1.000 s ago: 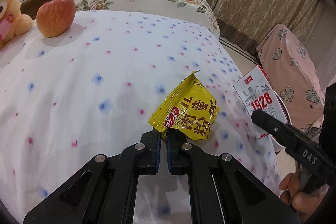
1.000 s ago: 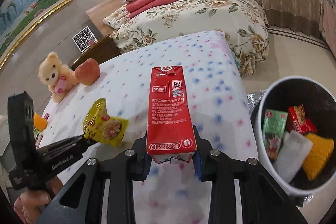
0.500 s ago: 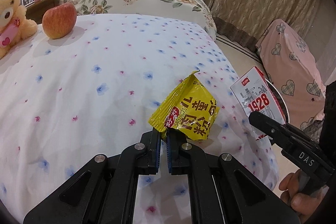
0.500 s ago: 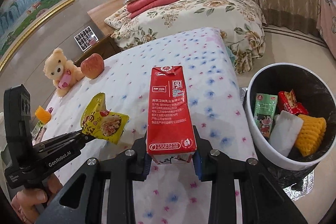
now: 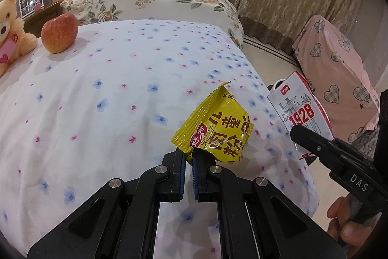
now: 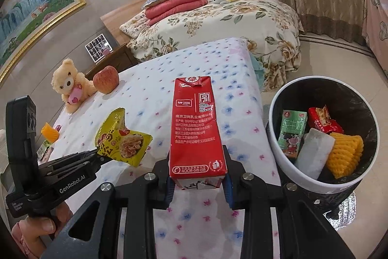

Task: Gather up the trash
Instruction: 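Carry the wrapper and milk box over the bin with both tools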

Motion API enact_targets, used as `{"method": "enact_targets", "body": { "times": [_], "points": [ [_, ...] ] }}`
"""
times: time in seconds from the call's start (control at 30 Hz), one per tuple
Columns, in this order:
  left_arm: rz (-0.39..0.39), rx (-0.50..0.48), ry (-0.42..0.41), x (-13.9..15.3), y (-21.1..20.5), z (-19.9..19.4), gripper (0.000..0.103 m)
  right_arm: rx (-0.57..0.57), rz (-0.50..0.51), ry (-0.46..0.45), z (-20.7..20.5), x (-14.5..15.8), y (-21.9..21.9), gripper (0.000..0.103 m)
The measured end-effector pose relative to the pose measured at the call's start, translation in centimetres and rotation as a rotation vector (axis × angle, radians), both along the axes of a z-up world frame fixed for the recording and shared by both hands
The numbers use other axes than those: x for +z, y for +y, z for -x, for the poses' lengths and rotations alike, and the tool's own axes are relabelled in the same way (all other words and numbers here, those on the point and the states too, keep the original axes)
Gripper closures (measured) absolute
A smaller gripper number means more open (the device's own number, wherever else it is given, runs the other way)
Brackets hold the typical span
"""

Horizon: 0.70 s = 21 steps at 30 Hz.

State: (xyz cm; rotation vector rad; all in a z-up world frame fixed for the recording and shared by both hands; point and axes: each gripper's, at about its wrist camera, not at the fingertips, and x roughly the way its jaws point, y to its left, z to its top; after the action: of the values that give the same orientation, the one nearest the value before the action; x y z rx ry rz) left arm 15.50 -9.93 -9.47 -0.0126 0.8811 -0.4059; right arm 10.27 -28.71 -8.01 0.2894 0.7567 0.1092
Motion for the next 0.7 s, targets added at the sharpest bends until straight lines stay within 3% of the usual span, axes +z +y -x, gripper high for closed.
{"method": "enact_targets", "body": {
  "times": [0.7],
  "points": [
    [-0.024,-0.095,-0.006,0.0,-4.5,0.1,0.099,-0.083,-0.002,0.008,1.3,0.0,-4.4,0.071]
  ]
}}
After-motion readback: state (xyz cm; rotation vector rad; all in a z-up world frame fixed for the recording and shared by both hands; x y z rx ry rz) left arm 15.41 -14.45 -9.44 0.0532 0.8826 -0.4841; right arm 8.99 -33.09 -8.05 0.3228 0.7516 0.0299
